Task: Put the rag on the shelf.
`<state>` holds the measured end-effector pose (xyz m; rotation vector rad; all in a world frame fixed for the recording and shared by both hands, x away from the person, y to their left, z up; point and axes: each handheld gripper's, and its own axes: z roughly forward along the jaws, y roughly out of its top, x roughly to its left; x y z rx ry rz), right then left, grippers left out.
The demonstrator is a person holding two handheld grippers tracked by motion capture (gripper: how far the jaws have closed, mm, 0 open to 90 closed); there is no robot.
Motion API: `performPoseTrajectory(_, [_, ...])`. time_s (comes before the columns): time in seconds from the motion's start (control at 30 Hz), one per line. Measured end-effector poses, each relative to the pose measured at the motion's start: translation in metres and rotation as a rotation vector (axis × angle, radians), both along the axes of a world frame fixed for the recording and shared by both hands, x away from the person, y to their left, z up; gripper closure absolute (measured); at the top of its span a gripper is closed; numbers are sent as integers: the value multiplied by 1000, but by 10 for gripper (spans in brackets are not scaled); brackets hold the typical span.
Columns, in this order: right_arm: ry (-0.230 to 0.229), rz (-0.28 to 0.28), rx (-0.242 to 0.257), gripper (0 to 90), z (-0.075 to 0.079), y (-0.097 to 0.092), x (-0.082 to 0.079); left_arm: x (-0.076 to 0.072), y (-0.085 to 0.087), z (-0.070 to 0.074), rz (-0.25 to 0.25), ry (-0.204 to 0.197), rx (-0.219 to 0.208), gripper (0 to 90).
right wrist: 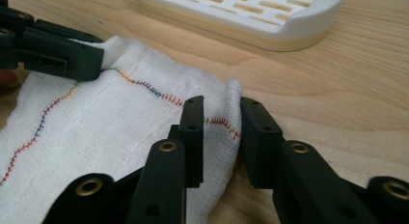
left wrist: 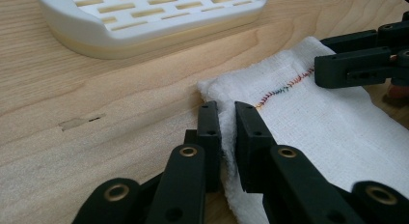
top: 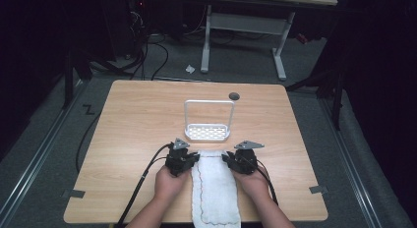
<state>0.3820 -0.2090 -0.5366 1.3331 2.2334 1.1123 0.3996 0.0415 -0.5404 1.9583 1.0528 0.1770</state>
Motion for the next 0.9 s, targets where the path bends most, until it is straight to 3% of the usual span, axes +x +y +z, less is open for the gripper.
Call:
performPoseTrajectory(0.13, [-3, 13, 1, 824, -1, 2, -2, 0, 0, 0, 2, -1, 0, 818])
performPoseTrajectory(0.37, [-17, 28, -2, 858, 0, 2, -2, -1, 0, 0, -2, -4, -2, 819])
performPoseTrajectory(0.43, [-38, 30, -2, 859, 2, 2, -5, -3, 1, 1, -9, -21, -14, 820])
performPoseTrajectory(0.57, [-71, 35, 12, 859, 9, 0, -10, -10, 4, 5, -5, -56, -81, 821])
performPoseTrajectory(0.7, [-110, 38, 38, 858, 17, -2, -16, -13, 7, 16, -4, -95, -118, 822])
performPoseTrajectory(0.8, [-135, 44, 23, 857, 24, 1, -17, -14, 9, 28, -26, -134, -118, 823])
performPoseTrajectory(0.9, [-158, 42, 44, 857, 35, 1, -18, -15, 12, 40, -23, -168, -132, 823])
